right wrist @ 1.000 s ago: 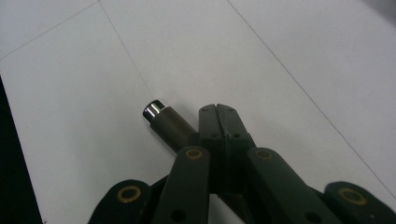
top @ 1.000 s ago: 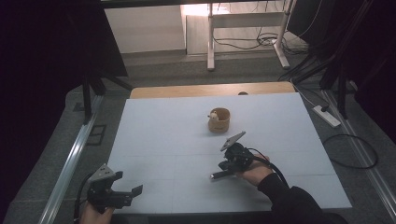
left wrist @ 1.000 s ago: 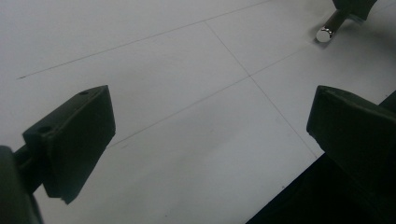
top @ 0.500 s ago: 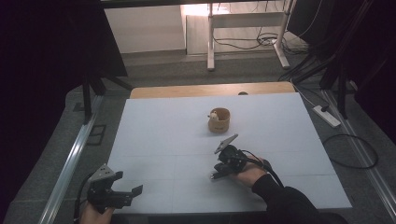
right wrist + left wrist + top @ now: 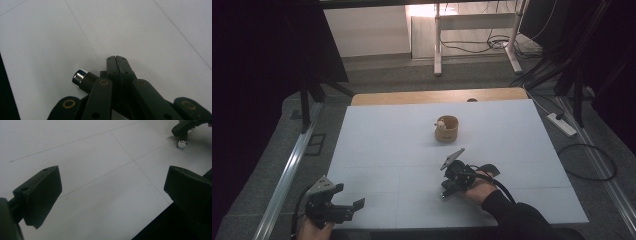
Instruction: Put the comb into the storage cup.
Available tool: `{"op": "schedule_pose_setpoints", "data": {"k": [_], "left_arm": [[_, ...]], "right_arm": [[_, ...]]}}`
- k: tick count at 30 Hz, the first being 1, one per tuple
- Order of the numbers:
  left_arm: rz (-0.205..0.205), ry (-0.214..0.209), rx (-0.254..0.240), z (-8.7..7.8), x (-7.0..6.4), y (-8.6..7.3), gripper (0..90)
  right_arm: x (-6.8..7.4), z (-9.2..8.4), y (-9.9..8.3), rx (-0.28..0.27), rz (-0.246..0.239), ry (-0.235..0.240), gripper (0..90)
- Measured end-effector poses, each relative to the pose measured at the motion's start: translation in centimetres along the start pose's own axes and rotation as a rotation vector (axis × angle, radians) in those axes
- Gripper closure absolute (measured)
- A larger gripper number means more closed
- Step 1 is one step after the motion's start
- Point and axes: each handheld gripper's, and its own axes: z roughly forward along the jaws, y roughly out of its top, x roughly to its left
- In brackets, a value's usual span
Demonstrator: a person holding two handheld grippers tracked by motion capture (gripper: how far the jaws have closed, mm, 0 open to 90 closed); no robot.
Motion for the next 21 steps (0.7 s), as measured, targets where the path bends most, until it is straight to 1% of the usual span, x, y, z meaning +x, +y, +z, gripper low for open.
{"op": "schedule_pose_setpoints", "data": {"k": [5, 10, 16, 21], "left_arm": [[0.002, 0.0, 0.002, 0.0, 0.0, 0.0, 2.3], [0.002, 0.0, 0.004, 0.0, 0.0, 0.1, 2.4], [-0.001, -0.001, 0.003, 0.1, 0.0, 0.1, 2.4], [-0.002, -0.001, 0.003, 0.1, 0.0, 0.1, 2.4]], "right_arm": [[0.4, -0.4, -0.6, 0.013, -0.01, 0.0, 90.0], [0.7, -1.1, -1.4, 0.014, -0.002, 0.007, 90.0], [0.7, -1.7, -2.5, 0.026, 0.003, 0.007, 90.0], [0.5, -2.3, -3.3, 0.033, 0.012, 0.001, 90.0]]}}
